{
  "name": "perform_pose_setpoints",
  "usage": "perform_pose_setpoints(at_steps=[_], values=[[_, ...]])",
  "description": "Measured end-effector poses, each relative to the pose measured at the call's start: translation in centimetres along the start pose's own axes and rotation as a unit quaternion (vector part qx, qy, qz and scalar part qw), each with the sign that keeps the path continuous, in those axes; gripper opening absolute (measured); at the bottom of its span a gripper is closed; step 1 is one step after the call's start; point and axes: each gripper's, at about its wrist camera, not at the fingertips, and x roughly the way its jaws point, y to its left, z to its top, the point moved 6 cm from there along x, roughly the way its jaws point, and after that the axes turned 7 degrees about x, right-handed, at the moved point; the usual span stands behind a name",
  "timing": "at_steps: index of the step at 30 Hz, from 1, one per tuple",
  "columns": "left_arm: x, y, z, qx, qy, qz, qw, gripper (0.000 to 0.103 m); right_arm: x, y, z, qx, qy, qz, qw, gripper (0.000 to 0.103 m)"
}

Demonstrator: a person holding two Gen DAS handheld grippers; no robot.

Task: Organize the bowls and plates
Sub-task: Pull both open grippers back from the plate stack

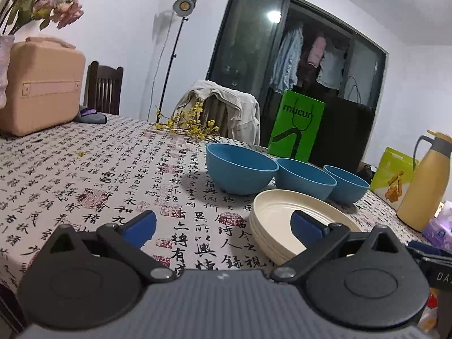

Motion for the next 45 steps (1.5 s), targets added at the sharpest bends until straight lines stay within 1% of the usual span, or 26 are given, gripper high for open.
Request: perform_pose_setpoints(at_steps=[3, 7, 9, 15, 18, 20, 25, 33, 36, 38, 43, 45], values=[[-0.7, -0.1, 0.1, 0.01, -0.01, 0.004, 0.9999, 0.103, -0.5, 0.2, 0.1, -0.002, -0.009, 0.0, 1.0, 0.103], [-1.6, 0.0, 0.2, 0.014, -0.023, 0.009, 0.9996, 0.103, -1.1, 0.4, 0.2, 0.009, -0.016, 0.012, 1.0, 0.103], [-1.9, 0.0, 0.2, 0.016, -0.024, 0.012, 0.9995, 0.103, -1.3, 0.4, 0.2, 0.012, -0.019, 0.008, 1.0, 0.103], [-2.7, 0.1, 0.4, 0.016, -0.028, 0.012, 0.9994, 0.103, -1.1, 0.5, -0.3, 0.016, -0.003, 0.004, 1.0, 0.103], [-3.0, -0.1, 0.4, 0.02, -0.031, 0.011, 0.9993, 0.103, -1.2, 0.7, -0.5, 0.006, -0.003, 0.0, 1.0, 0.103], [-3.0, -0.2, 0.3, 0.021, -0.03, 0.01, 0.9993, 0.103, -1.6, 0.9, -0.6, 0.001, -0.011, 0.004, 1.0, 0.103], [-2.8, -0.1, 0.3, 0.02, -0.027, 0.012, 0.9994, 0.103, -1.7, 1.1, -0.7, -0.005, -0.016, -0.004, 1.0, 0.103], [-2.1, 0.6, 0.6, 0.017, -0.013, 0.007, 0.9997, 0.103, -1.6, 0.6, -0.2, 0.015, -0.03, 0.005, 0.999, 0.103], [-1.6, 0.7, 1.0, 0.015, -0.007, 0.004, 0.9999, 0.103, -0.9, 0.5, 0.1, 0.011, -0.025, 0.008, 1.0, 0.103], [-1.2, 0.5, 1.3, 0.023, -0.003, -0.004, 0.9997, 0.103, -0.5, 0.5, 0.3, 0.006, -0.021, 0.016, 1.0, 0.103], [-0.1, 0.1, 2.2, 0.043, -0.003, -0.003, 0.9991, 0.103, 1.2, 0.6, 0.9, -0.007, -0.009, 0.011, 1.0, 0.103], [0.8, 0.0, 2.6, 0.045, 0.0, -0.006, 0.9989, 0.103, 2.2, 0.5, 1.1, -0.011, 0.005, 0.015, 1.0, 0.103]])
